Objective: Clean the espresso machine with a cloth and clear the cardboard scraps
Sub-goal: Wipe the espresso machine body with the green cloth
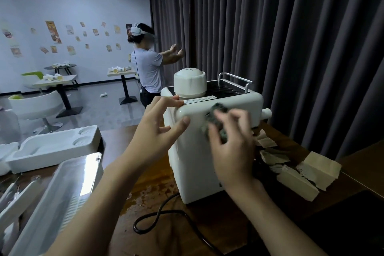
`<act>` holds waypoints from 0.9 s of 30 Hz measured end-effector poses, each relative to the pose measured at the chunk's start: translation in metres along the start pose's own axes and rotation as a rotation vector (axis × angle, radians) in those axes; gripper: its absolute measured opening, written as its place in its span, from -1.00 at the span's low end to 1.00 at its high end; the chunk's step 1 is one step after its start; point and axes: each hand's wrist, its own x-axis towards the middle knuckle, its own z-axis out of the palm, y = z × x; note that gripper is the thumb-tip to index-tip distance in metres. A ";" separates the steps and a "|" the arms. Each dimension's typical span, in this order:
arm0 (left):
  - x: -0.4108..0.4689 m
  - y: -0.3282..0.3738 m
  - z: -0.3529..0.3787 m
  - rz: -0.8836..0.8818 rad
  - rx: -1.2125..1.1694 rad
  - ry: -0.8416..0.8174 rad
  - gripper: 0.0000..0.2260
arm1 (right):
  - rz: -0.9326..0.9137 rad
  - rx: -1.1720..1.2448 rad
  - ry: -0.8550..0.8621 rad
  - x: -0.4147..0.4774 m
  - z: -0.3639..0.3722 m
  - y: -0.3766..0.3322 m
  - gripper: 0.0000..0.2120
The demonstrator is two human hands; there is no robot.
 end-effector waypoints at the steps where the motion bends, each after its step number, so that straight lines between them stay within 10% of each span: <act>1: 0.003 0.000 0.001 0.017 0.032 0.021 -0.79 | -0.068 -0.008 -0.070 -0.003 -0.001 -0.001 -0.73; 9: 0.009 -0.003 0.000 0.055 0.121 0.046 -0.82 | 0.241 -0.036 0.145 0.057 -0.025 0.044 -0.73; 15: 0.009 -0.005 0.002 0.055 0.114 0.053 -0.83 | -0.050 -0.044 -0.078 0.041 -0.020 0.033 -0.73; 22: 0.011 -0.006 -0.001 0.047 0.143 0.046 -0.79 | 0.200 -0.098 -0.072 0.073 -0.037 0.049 -0.73; 27: 0.038 0.005 -0.007 0.063 0.371 0.088 -0.61 | -0.013 -0.030 -0.270 0.083 -0.030 0.028 -0.78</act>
